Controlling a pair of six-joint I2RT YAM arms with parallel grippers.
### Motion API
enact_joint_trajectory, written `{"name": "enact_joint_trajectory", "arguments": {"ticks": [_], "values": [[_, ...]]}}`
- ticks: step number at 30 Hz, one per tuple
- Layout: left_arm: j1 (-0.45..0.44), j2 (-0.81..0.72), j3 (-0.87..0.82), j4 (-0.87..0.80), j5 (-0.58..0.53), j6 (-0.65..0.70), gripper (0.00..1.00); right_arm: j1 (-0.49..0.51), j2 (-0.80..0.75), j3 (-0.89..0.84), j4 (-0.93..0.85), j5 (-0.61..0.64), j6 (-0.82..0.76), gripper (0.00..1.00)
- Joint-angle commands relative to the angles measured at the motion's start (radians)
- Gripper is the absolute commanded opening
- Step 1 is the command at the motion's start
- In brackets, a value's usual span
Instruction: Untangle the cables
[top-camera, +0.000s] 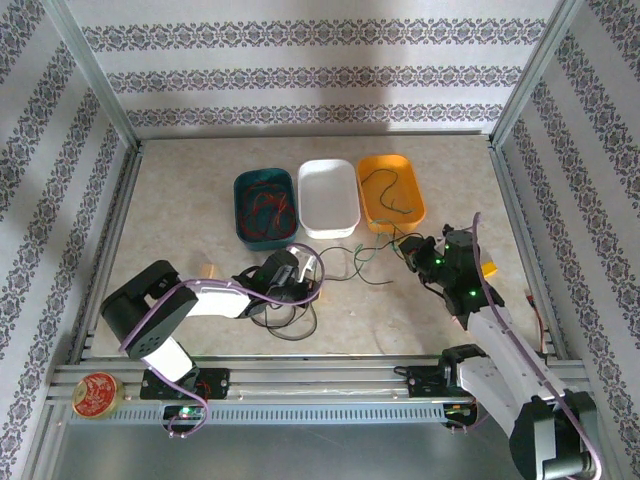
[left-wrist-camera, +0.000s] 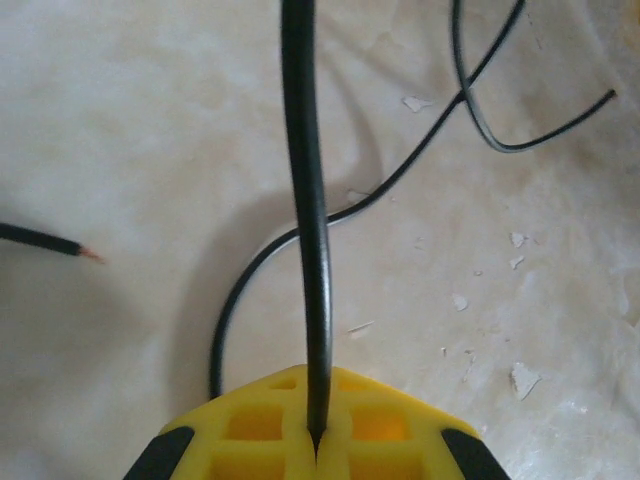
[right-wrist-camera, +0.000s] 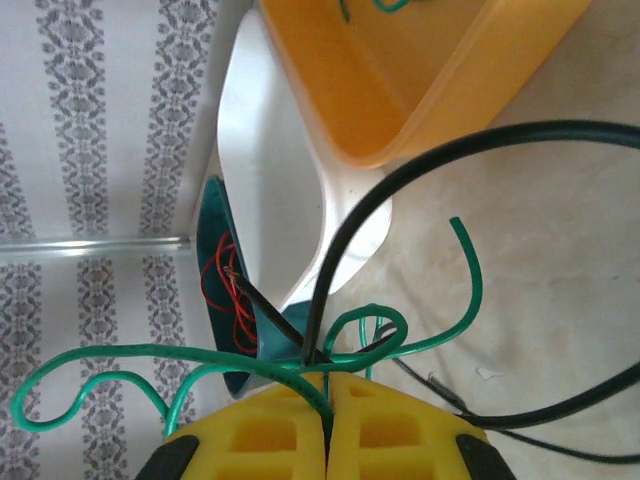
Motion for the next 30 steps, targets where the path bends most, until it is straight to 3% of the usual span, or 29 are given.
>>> {"name": "enact_joint_trajectory", "arguments": {"ticks": [1,3,4,6,8,15,17,19,24,27,30], "values": [[0.013,-0.058,-0.006,0.008,-0.013,0.005,0.0,-0.013,-0.03,0.003,-0.063,0.047,-0.031,0.0],[0.012,-0.07,0.02,-0.036,0.035,0.032,0.0,-0.011,-0.02,0.009,-0.074,0.032,-0.053,0.0],[0.009,-0.071,0.038,-0.064,0.066,0.047,0.1,-0.012,-0.012,0.012,-0.071,0.017,-0.065,0.0],[-0.005,-0.075,0.082,-0.12,0.11,0.083,0.47,-0.008,0.008,0.022,-0.07,-0.017,-0.087,0.0],[-0.017,-0.078,0.121,-0.144,0.141,0.101,0.62,-0.008,0.02,0.029,-0.066,-0.043,-0.099,0.0],[-0.048,-0.022,0.275,-0.125,0.155,0.141,0.85,-0.002,0.042,0.044,-0.049,-0.099,-0.1,0.0],[-0.054,0.024,0.323,-0.114,0.165,0.151,0.86,0.001,0.053,0.048,-0.048,-0.114,-0.095,0.0],[-0.059,0.077,0.365,-0.104,0.176,0.154,0.85,0.004,0.061,0.05,-0.04,-0.124,-0.088,0.0],[-0.076,0.184,0.435,-0.064,0.222,0.133,0.72,0.007,0.059,0.054,-0.019,-0.123,-0.055,0.0],[-0.082,0.218,0.437,-0.02,0.21,0.11,0.45,0.008,0.06,0.058,0.001,-0.122,-0.032,0.0],[-0.082,0.228,0.411,0.072,0.181,0.059,0.06,0.008,0.065,0.062,0.009,-0.121,-0.017,0.0]]}}
